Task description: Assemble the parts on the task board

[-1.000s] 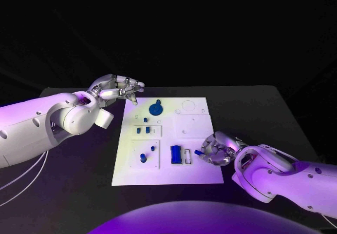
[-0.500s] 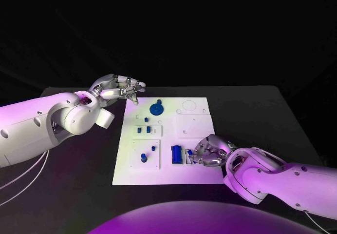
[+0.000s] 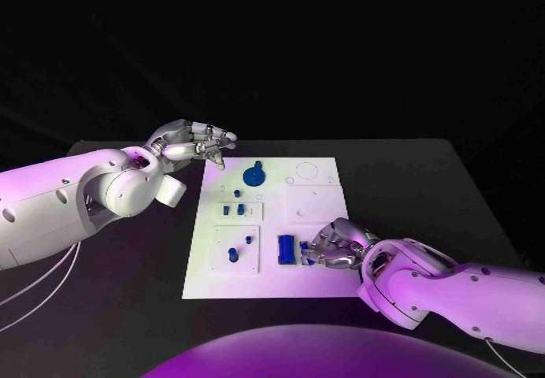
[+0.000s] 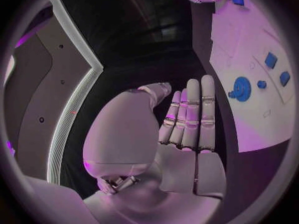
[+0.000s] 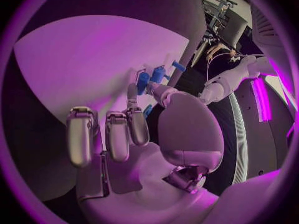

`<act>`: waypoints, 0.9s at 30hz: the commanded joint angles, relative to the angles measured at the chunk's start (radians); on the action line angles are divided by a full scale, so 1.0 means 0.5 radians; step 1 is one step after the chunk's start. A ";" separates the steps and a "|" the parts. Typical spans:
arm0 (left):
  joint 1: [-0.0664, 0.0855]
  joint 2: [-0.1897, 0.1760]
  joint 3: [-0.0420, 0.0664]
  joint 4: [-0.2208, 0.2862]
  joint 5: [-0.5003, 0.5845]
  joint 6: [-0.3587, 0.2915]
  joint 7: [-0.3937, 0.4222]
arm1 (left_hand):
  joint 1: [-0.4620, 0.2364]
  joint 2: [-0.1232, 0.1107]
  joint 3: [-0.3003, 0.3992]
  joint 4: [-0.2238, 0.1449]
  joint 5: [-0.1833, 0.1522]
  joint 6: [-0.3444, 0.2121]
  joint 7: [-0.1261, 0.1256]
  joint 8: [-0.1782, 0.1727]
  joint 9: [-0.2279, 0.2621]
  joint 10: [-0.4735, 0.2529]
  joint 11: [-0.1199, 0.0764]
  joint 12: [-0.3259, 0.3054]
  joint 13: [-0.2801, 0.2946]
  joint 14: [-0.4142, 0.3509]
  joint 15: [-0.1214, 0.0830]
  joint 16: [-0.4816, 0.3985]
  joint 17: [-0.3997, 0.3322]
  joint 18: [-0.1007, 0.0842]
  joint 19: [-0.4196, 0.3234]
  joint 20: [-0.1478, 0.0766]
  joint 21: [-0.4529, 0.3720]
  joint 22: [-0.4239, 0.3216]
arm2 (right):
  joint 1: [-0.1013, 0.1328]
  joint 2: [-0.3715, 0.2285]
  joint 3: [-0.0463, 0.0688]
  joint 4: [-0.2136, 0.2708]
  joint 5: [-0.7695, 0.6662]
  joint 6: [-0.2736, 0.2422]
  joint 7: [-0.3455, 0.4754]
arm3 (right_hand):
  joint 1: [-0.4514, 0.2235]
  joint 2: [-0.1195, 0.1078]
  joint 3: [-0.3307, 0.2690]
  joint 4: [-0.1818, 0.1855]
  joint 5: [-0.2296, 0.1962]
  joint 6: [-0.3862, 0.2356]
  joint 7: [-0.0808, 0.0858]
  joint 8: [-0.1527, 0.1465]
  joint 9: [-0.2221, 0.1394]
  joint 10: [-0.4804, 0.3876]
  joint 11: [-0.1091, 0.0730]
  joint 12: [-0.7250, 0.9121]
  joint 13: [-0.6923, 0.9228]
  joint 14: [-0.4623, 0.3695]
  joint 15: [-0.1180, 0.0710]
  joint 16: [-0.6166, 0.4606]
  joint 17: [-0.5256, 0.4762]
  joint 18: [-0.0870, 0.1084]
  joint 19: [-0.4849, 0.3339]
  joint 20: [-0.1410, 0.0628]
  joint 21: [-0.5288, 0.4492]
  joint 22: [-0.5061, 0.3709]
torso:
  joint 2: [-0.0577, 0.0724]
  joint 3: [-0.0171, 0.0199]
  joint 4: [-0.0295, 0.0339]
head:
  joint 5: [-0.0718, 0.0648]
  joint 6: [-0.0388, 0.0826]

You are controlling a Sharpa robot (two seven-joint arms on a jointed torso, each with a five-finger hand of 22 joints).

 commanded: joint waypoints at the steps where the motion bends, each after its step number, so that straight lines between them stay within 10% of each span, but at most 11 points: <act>1: 0.001 0.003 0.001 0.005 0.003 0.037 0.005 | 0.012 0.013 0.015 -0.002 0.013 -0.013 0.006 0.009 0.000 -0.019 0.001 0.010 -0.003 -0.008 0.007 0.005 0.003 0.030 0.017 0.003 -0.008 -0.002 | -0.002 0.007 0.001 -0.015 0.011 0.019 0.010 | -0.018 -0.004 -0.016 0.000 -0.013 0.006 0.011 -0.007 -0.002 0.088 0.000 0.004 0.295 0.180 0.001 0.010 0.389 -0.020 0.139 -0.013 0.002 0.455 | -0.002 0.0005 0.001 | -0.001 0.000; 27: 0.001 0.003 0.001 0.004 0.001 0.044 -0.003 | 0.011 0.012 0.017 -0.002 0.013 -0.014 0.007 0.009 0.000 -0.020 0.002 0.012 -0.005 -0.009 0.007 0.004 0.002 0.030 0.018 0.003 -0.008 -0.002 | -0.002 0.026 0.001 -0.030 0.008 0.049 0.049 | -0.101 -0.026 -0.182 0.102 -0.016 0.014 0.014 -0.023 -0.002 0.086 0.003 -0.005 0.292 0.179 0.004 0.009 0.386 -0.018 0.135 -0.010 -0.008 0.452 | -0.002 -0.0007 0.000 | -0.001 0.000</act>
